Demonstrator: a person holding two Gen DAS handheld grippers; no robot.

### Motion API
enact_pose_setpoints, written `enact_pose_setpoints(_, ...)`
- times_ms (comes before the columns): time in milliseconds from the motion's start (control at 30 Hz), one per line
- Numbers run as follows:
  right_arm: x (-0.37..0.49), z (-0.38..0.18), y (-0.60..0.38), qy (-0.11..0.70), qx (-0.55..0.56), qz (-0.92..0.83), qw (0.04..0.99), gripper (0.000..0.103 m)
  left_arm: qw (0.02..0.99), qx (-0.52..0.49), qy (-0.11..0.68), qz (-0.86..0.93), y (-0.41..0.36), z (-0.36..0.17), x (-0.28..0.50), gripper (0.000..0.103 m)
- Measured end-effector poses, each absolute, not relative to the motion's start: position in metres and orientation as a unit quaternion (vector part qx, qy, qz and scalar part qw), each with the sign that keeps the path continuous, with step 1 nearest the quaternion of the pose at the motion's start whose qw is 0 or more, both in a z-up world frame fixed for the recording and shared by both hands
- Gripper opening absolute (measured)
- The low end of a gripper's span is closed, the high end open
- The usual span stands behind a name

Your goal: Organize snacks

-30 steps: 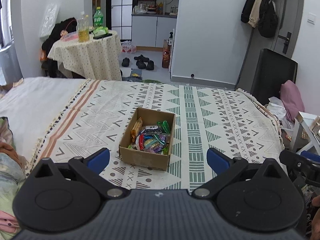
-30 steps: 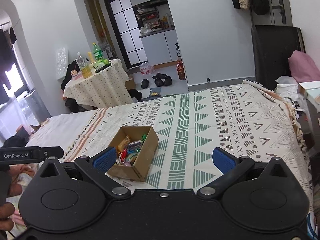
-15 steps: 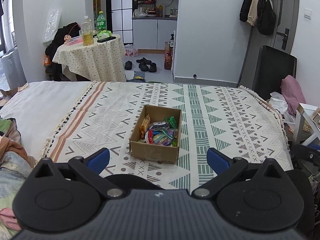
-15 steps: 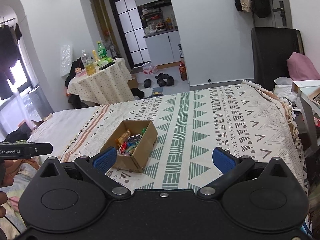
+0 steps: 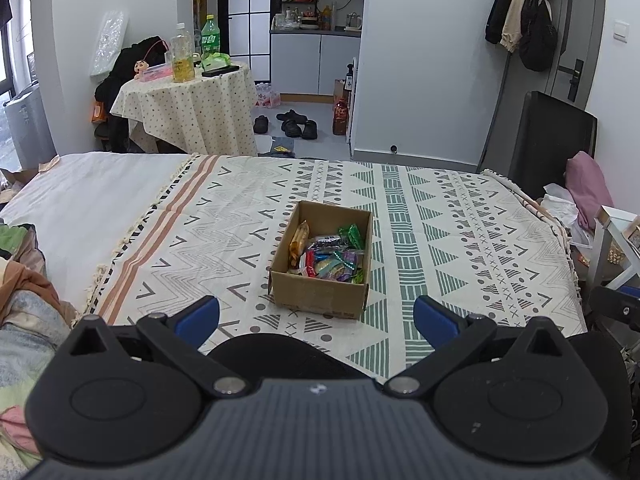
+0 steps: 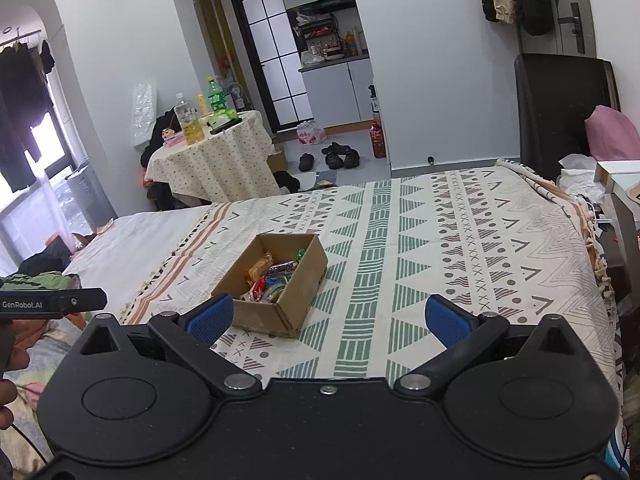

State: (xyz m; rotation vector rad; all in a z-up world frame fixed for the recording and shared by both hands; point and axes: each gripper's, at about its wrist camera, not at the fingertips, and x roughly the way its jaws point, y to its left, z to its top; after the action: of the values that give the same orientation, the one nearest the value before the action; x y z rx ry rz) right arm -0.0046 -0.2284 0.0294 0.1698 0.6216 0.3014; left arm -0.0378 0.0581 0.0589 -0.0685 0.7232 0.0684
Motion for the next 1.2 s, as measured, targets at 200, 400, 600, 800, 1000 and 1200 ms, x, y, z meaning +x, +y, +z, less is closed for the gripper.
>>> enact_pose_setpoints(200,-0.0047,0.0303,-0.2246,0.304,0.081,0.148,0.938,0.103,0.935,-0.032,0.353,0.028,0.0596,0.0602,-0.0354,0.103)
enact_pose_setpoints(400,-0.0048,0.0289,-0.2226,0.306,0.08,0.142,0.938,0.103,0.936,-0.032,0.35,0.023,0.0591,0.061,-0.0332,0.103)
enact_pose_setpoints(600,-0.0064,0.0311,-0.222,0.305,0.076,0.139,0.939,0.103,0.935,-0.035,0.351,0.018,0.0583,0.0604,-0.0336,0.103)
enact_pose_setpoints(800,-0.0053,0.033,-0.2231,0.304,0.077,0.14,0.939,0.103,0.936,-0.034,0.35,0.016,0.0578,0.0621,-0.0334,0.103)
enact_pose_setpoints(1000,-0.0046,0.0347,-0.2219,0.304,0.073,0.141,0.939,0.103,0.936,-0.034,0.35,0.016,0.0576,0.0625,-0.0336,0.103)
enact_pose_setpoints(1200,-0.0045,0.0353,-0.2215,0.304,0.072,0.141,0.939,0.103,0.936,-0.03,0.351,0.013,0.0523,0.0652,-0.0324,0.103)
